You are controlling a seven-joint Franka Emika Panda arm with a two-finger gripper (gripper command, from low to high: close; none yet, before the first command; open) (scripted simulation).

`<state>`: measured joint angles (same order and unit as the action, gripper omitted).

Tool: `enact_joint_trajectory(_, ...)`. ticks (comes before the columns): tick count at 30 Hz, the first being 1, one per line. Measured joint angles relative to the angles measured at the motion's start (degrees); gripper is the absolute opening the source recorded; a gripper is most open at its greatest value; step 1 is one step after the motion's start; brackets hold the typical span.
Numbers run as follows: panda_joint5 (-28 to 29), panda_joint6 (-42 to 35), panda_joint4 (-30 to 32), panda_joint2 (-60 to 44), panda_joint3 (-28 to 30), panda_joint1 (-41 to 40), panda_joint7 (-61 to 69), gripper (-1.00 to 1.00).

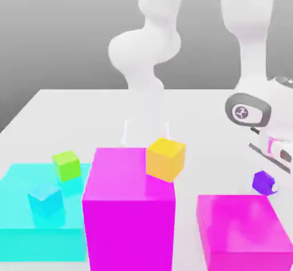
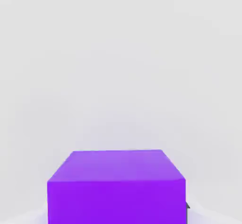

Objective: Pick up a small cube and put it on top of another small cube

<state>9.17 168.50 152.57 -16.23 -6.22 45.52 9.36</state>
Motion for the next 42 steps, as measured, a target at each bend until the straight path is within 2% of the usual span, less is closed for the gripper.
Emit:
enact_joint_trajectory(4,-4.83,-6.18,1.52,7.65,-2.90,-1.39,3.51,-1.00)
enact_joint_trajectory(7,-6.13,-8.62,-0.30,8.30,-4.82,-1.55,6.54,-1.00)
enact_joint_trajectory(15,-4.70,-16.62,-8.81,10.34,2.69,-10.73,13.77,-1.00)
enact_joint_trajectory(29,3.32,-30.89,-23.20,14.46,15.43,-33.61,20.83,-1.00)
enact_joint_trajectory(34,2.23,-32.55,-20.68,17.58,16.19,-45.20,15.02,-1.00)
enact_joint_trajectory(42,-3.20,-33.81,-14.74,21.70,19.81,-52.28,6.11,-1.00)
